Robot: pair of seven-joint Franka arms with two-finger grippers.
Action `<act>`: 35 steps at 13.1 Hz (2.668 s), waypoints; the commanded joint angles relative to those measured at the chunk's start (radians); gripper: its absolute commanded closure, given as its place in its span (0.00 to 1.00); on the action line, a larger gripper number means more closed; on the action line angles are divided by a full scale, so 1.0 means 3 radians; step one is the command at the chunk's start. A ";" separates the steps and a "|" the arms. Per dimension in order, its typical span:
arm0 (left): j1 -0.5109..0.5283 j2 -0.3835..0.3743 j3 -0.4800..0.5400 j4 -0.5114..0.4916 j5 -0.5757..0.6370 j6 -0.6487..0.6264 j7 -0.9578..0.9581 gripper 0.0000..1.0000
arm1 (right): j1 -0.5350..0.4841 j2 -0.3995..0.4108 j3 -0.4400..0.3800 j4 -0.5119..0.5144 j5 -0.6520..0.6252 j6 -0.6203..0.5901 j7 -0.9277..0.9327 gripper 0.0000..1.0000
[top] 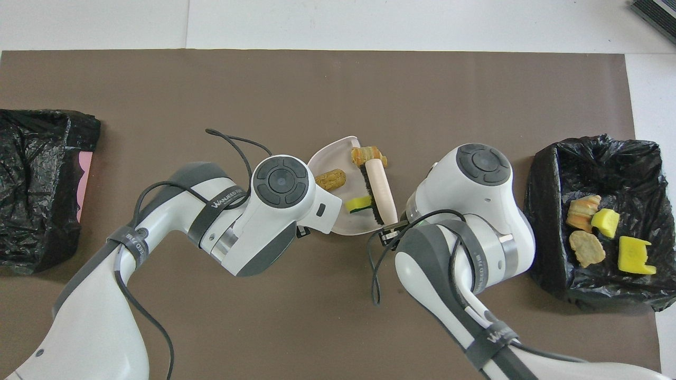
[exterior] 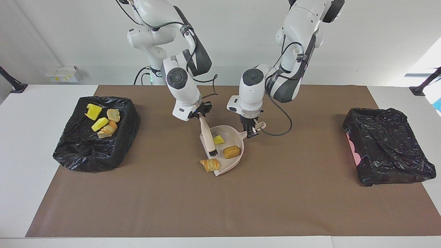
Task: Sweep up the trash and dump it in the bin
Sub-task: 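Push the crusts and sponge into the dustpan with the brush, then sweep the last crust into the dustpan with the right gripper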
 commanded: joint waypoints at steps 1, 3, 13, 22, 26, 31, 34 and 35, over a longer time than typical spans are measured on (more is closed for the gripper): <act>-0.0011 -0.0104 0.0023 -0.0126 -0.0012 0.0116 0.0023 1.00 | -0.0146 -0.0016 0.0025 0.0050 -0.0431 0.0033 -0.0061 1.00; -0.0006 -0.0104 0.0023 -0.0136 -0.0012 0.0116 0.0018 1.00 | -0.0187 0.0050 0.0020 0.0152 -0.0713 0.0182 -0.0066 1.00; -0.0001 -0.0109 0.0023 -0.0162 -0.0012 0.0173 0.0013 1.00 | -0.0013 0.0624 0.0071 0.0531 -0.0666 0.0162 -0.0107 1.00; 0.0030 -0.0109 0.0023 -0.0162 -0.0012 0.0152 0.0074 1.00 | 0.0018 0.0164 0.0276 0.0511 0.0001 -0.0854 -0.0057 1.00; 0.0055 -0.0109 0.0023 -0.0162 -0.0012 0.0137 0.0273 1.00 | 0.0013 -0.0128 0.0271 0.0200 -0.0014 -0.1072 -0.0112 1.00; 0.0126 -0.0170 0.0059 -0.0151 -0.0017 0.0086 0.0610 1.00 | -0.0003 -0.0159 0.0260 0.0204 -0.0034 -0.0887 0.0000 1.00; 0.0188 -0.0318 0.0161 -0.0161 -0.0038 -0.0021 0.1049 1.00 | -0.0034 -0.0256 0.0245 0.0275 -0.0157 -0.1055 0.0455 1.00; 0.0188 -0.0349 0.0247 -0.0157 -0.0048 -0.0098 0.1182 1.00 | -0.0028 -0.0266 0.0250 0.0311 -0.0213 -0.1111 0.0628 1.00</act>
